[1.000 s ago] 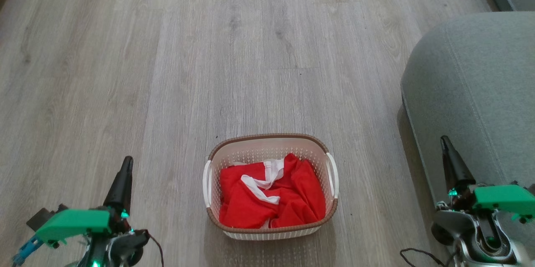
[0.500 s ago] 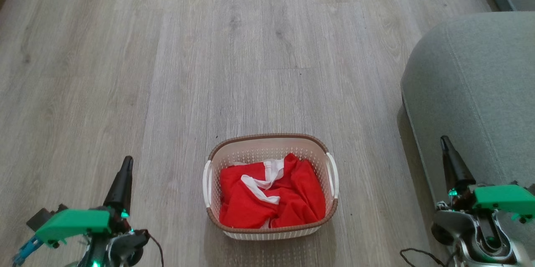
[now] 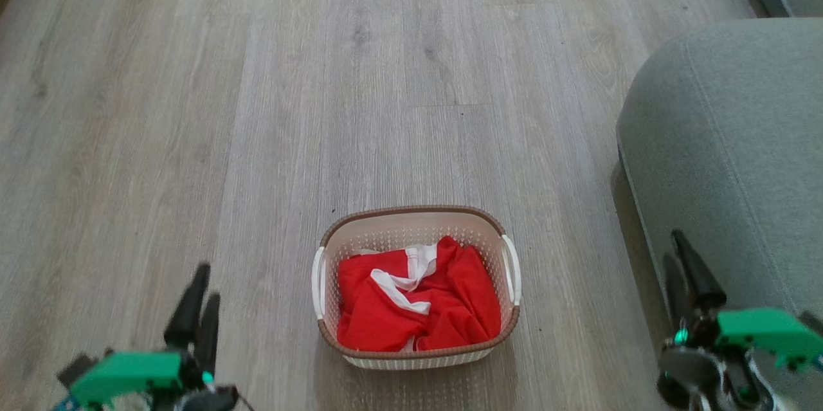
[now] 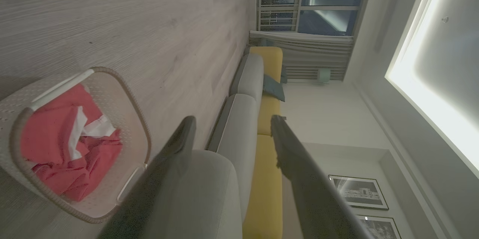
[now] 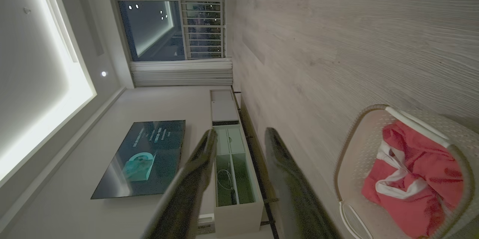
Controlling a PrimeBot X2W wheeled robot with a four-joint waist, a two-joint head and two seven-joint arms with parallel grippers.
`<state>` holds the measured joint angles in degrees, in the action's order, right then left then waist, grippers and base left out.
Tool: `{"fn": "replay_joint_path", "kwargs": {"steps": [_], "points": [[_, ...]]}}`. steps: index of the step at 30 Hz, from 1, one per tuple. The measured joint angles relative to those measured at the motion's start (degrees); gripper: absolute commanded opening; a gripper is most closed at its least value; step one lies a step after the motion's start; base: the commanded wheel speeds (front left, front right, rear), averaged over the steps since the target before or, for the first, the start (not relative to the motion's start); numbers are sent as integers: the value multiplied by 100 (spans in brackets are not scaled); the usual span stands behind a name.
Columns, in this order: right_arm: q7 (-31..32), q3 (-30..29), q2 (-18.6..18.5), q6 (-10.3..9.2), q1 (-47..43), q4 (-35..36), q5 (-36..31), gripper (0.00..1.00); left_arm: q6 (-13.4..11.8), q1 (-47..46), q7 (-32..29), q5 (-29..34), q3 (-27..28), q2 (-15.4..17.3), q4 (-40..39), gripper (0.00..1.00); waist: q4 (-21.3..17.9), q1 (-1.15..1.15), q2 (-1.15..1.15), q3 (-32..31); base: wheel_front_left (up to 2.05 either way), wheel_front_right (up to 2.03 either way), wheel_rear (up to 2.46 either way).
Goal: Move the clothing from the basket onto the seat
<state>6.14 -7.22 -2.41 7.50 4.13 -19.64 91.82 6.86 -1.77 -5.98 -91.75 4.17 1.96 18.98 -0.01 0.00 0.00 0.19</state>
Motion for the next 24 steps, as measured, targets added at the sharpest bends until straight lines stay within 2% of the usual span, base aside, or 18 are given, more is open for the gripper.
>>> {"fn": "replay_joint_path", "kwargs": {"steps": [4, 14, 24], "points": [[-1, 16, 25, -1, -171, -170, -2, 100, -3, 201, 27, 2, -29, -16, 189, 100, -1, 0, 0, 7, 0, 0, 0], [-121, 216, 3, -1, -25, -213, -172, 100, -3, -58, 176, 237, -108, -15, 258, 100, -1, 0, 0, 34, 0, 0, 0], [-364, 457, -154, -1, 269, -319, -619, 100, -1, -235, 361, 1091, -121, -14, 285, 100, -11, 0, 0, 62, 0, 0, 0]]}}
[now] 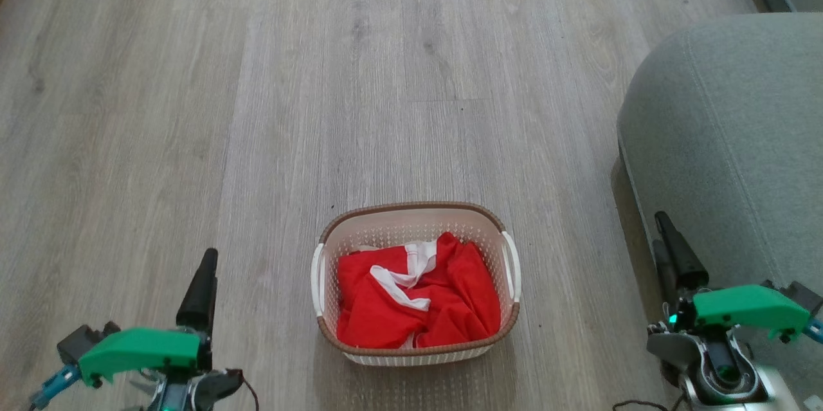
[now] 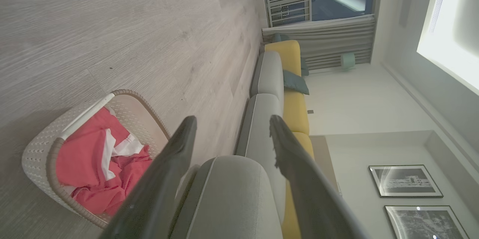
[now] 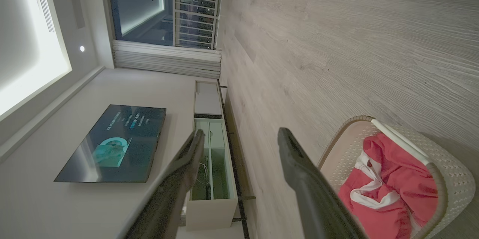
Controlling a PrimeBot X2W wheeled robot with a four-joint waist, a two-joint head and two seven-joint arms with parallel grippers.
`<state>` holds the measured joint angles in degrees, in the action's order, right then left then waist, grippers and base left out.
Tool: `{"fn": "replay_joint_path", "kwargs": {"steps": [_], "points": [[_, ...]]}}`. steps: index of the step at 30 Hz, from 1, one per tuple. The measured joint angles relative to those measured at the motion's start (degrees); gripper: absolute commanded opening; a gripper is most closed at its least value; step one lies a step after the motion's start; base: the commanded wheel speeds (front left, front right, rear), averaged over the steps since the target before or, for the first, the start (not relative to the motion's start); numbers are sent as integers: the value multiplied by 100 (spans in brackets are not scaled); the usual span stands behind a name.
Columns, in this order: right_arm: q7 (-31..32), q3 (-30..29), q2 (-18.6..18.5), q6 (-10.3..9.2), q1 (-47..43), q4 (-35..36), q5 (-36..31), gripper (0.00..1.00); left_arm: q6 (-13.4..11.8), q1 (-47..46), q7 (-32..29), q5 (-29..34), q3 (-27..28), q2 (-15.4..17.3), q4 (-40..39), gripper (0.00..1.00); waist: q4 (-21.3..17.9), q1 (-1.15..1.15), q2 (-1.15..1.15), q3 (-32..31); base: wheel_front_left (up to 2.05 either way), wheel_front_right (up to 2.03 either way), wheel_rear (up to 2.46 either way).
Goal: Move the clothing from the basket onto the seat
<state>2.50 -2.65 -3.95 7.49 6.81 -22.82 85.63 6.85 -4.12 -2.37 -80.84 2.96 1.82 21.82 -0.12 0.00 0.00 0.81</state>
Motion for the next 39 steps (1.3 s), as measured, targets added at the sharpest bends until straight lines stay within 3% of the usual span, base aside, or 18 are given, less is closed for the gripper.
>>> {"fn": "replay_joint_path", "kwargs": {"steps": [11, 39], "points": [[-138, 8, -10, 0, 152, -59, -848, 100, -10, -132, 152, 938, 4, 0, 3, 100, -3, 0, 0, 34, 0, 0, 0], [-632, 335, -176, 0, 815, -234, -3076, 100, -439, -672, 609, 3329, -269, 1, 11, 100, -16, 0, 0, 118, 0, 0, 0]]}}
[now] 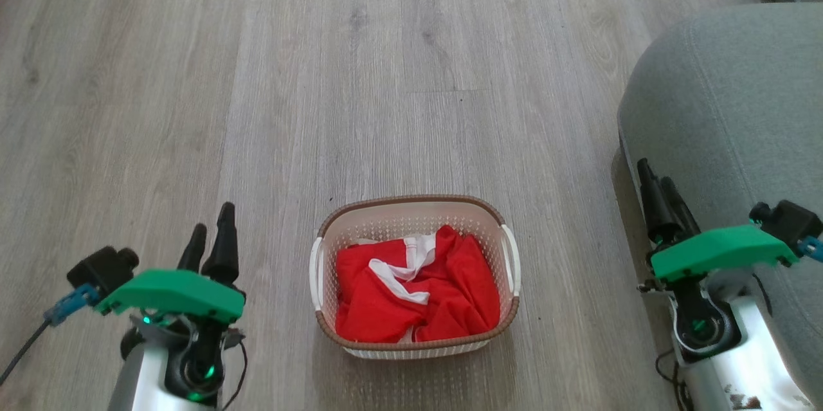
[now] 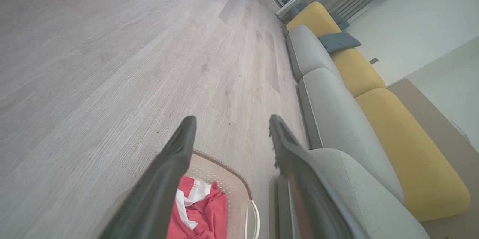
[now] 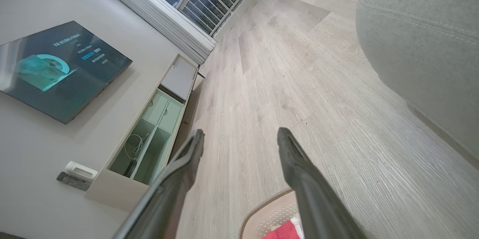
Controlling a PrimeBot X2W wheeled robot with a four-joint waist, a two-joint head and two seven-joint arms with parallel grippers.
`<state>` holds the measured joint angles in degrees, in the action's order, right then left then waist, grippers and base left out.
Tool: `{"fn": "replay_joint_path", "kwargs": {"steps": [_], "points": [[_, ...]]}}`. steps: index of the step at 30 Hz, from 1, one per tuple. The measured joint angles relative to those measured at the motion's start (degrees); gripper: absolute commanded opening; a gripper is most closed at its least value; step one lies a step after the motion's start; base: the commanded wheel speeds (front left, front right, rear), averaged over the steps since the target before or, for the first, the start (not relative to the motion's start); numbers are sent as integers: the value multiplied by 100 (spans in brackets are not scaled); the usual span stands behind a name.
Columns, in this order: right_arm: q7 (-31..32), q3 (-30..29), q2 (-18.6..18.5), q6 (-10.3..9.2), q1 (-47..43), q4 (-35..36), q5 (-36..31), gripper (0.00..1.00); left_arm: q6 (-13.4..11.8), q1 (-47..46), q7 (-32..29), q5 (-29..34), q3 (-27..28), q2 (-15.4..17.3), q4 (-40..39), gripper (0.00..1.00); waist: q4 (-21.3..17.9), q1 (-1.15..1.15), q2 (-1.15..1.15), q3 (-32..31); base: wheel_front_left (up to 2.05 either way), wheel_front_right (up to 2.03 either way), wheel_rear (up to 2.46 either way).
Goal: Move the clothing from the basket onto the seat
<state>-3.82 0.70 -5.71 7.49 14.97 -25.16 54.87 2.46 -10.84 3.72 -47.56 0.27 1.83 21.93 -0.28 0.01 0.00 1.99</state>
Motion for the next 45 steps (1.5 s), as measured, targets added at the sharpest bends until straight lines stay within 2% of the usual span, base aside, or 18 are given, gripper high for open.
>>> {"fn": "replay_joint_path", "kwargs": {"steps": [45], "points": [[-732, 370, -243, 1, 1005, -411, -2900, 100, -324, -966, 725, 3107, -205, 1, 445, 100, -36, 0, 0, 139, 0, 0, 0]]}}
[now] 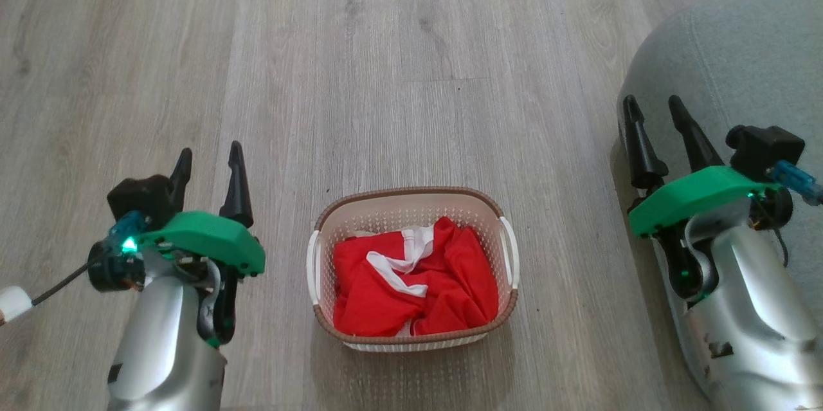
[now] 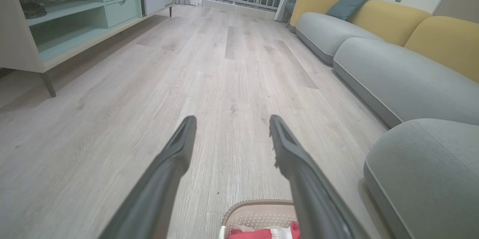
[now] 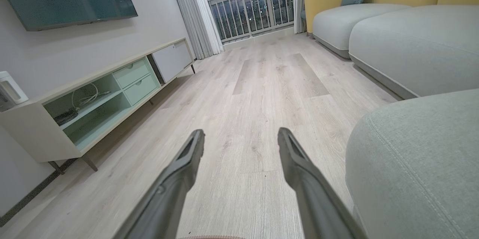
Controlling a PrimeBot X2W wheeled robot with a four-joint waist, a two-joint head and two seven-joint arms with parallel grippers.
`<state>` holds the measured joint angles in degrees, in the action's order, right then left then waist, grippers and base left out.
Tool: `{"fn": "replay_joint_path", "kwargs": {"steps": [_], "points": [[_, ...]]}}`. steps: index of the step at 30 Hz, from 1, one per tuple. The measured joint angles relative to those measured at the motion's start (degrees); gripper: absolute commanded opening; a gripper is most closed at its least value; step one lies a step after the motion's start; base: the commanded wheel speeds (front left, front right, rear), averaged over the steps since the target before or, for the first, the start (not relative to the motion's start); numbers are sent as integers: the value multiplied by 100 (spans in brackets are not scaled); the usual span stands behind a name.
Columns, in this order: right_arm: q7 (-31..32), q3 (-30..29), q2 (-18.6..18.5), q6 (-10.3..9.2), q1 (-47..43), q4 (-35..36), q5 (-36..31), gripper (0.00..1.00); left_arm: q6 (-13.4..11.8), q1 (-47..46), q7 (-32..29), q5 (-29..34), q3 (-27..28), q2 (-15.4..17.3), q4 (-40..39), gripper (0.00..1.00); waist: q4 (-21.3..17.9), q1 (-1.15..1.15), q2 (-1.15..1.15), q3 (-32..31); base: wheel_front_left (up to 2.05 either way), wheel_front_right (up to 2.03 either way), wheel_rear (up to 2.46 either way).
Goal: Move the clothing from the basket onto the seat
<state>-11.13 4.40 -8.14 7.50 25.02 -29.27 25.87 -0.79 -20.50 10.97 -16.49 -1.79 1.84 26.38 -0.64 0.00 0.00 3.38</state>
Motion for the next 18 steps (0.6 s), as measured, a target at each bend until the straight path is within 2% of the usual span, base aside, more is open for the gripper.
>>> {"fn": "replay_joint_path", "kwargs": {"steps": [18], "points": [[-299, -172, -134, 0, 400, -255, -1238, 100, -200, -362, 323, 1114, -38, 0, 277, 100, -2, 0, 0, 118, 0, 0, 0]]}}
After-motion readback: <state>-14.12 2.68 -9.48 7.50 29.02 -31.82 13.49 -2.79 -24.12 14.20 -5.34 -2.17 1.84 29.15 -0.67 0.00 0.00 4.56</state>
